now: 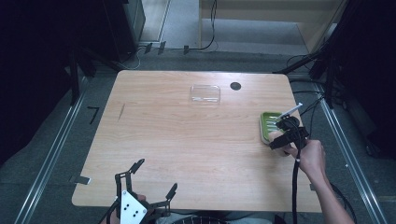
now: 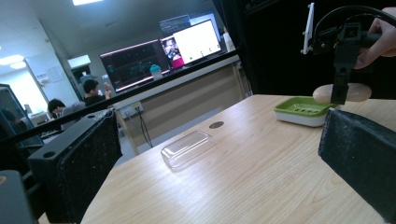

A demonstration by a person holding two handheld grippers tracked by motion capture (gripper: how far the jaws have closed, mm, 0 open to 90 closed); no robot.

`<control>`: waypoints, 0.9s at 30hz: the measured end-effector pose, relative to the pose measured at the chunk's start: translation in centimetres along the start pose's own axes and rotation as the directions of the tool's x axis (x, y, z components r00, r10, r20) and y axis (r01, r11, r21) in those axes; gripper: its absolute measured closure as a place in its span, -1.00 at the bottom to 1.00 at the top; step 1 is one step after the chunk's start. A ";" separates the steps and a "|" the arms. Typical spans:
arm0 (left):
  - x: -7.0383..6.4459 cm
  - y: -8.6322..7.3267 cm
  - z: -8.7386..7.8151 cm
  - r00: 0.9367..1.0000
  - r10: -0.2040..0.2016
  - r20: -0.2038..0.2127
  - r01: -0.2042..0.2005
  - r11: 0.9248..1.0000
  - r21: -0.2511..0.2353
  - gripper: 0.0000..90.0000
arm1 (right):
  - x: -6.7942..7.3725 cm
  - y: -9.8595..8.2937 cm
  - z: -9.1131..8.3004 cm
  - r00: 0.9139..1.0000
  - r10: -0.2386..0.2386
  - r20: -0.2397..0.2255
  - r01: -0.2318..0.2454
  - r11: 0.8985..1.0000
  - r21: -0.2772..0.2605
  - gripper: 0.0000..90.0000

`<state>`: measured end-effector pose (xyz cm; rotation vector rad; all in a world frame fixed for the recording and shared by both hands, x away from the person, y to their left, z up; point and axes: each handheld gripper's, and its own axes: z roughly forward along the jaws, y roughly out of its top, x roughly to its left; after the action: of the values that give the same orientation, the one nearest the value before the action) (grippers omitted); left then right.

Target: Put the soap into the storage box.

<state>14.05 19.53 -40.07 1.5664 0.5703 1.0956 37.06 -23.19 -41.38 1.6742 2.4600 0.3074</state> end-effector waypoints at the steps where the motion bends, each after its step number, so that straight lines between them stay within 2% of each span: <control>1: 0.0 0.0 0.0 1.000 -0.001 -0.001 0.001 1.000 0.000 -1.00 | 0.0 0.1 0.0 1.000 0.003 -0.001 -0.003 1.000 -0.004 -0.25; 21: 0.0 0.0 0.0 1.000 0.000 -0.002 0.000 1.000 0.002 -1.00 | -0.6 2.2 0.2 0.998 0.056 0.013 -0.056 0.998 -0.042 -0.25; 27: 0.0 0.0 -0.1 1.000 -0.001 -0.002 0.001 1.000 0.001 -1.00 | -0.9 2.8 0.3 0.997 0.075 0.002 -0.074 0.996 -0.057 -0.25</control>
<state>14.03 19.61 -40.10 1.5662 0.5732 1.0965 39.94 -22.97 -40.93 1.7443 2.3662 0.3785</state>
